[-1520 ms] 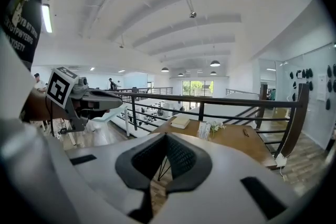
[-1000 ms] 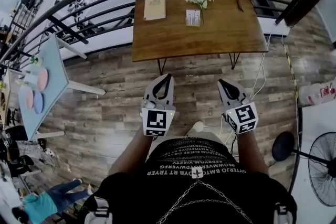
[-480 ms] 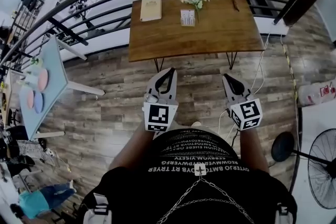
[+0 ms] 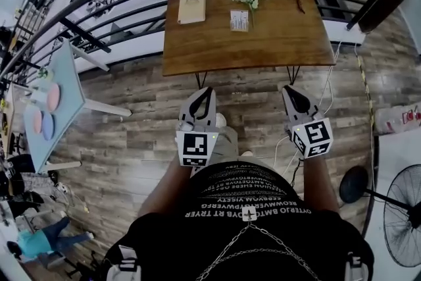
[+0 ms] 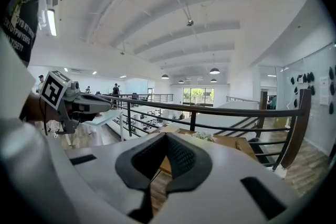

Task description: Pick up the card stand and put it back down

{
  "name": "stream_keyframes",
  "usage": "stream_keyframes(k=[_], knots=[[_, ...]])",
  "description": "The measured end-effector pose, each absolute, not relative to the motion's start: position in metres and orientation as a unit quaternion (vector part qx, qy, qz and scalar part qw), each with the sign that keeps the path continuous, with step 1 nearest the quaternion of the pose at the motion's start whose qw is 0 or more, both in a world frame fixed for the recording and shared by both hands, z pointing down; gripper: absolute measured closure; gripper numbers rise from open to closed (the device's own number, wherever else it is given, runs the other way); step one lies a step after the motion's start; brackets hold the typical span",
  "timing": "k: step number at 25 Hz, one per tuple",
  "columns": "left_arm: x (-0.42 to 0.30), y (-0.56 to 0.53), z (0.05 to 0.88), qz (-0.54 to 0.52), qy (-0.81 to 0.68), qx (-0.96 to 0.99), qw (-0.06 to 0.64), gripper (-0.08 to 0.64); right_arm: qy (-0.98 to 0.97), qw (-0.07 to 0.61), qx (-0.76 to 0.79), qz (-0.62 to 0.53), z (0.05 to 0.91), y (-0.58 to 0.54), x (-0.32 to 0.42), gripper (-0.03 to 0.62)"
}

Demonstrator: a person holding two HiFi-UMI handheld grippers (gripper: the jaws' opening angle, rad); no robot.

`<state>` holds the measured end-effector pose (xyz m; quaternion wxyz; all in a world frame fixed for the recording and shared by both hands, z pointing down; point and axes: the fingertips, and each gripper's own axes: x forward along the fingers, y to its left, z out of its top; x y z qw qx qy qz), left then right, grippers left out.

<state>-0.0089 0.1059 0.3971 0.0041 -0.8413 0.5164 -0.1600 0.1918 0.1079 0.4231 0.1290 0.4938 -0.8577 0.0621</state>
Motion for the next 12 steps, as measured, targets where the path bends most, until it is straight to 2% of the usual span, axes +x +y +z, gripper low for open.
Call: stream_keyframes(k=[5, 12], knots=[[-0.009, 0.07, 0.398, -0.15, 0.508, -0.848, 0.022, 0.532, -0.856, 0.136, 0.494, 0.061, 0.425, 0.078, 0.187, 0.577], [-0.002, 0.016, 0.398, -0.137, 0.483, -0.865, -0.002, 0.534, -0.857, 0.138, 0.492, 0.07, 0.427, 0.028, 0.178, 0.577]])
